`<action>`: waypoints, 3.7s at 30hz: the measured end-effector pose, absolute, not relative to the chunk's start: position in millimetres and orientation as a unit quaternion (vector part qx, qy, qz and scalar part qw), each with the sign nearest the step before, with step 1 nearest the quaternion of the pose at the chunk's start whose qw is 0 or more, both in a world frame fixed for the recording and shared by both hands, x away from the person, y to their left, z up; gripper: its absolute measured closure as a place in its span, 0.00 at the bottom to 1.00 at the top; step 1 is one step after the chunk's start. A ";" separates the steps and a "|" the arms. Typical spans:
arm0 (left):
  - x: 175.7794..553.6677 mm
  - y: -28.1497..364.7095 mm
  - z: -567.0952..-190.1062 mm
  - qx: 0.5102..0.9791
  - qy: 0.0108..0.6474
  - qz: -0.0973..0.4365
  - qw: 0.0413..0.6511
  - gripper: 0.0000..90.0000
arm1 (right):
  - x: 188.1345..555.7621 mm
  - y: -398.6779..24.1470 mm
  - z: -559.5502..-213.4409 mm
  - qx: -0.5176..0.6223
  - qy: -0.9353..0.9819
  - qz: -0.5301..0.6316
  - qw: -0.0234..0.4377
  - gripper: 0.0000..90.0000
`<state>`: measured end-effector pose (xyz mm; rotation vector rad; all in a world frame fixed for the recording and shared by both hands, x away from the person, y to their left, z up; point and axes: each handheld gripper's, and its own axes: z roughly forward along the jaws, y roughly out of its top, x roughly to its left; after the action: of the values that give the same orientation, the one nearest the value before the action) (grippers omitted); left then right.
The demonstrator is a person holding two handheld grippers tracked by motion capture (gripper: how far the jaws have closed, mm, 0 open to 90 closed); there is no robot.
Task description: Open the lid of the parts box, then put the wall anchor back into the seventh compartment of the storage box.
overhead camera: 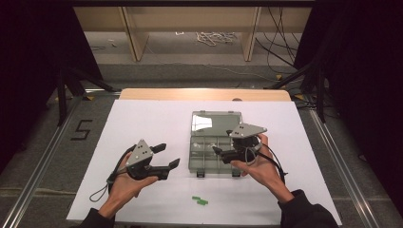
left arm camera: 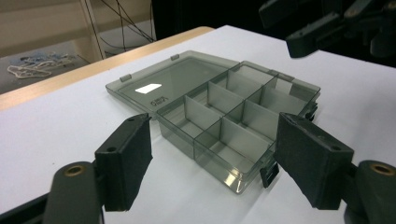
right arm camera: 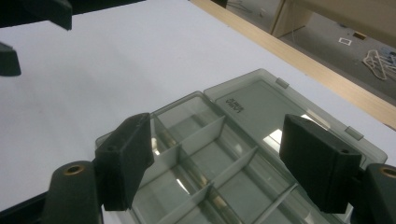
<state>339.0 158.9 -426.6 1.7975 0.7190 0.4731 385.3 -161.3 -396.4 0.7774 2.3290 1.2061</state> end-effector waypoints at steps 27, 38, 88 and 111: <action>313.6 174.9 -432.8 0.729 0.293 0.212 0.582 0.25 | 342.5 -131.6 -410.4 0.186 0.890 0.394 0.136 0.30; 309.1 176.2 -433.2 0.722 0.288 0.216 0.591 0.25 | 326.8 -116.0 -422.5 0.148 0.917 0.355 0.104 0.35; 308.4 172.2 -437.5 0.730 0.295 0.216 0.577 0.25 | 323.6 -84.3 -462.7 0.109 0.978 0.177 0.018 0.85; 309.6 173.8 -437.5 0.734 0.288 0.221 0.574 0.26 | 325.6 -80.7 -459.3 0.097 0.985 0.144 0.017 0.94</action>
<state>309.6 173.8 -437.5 1.7186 0.6755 0.5172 325.6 -80.7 -459.3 0.3003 3.0610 0.4477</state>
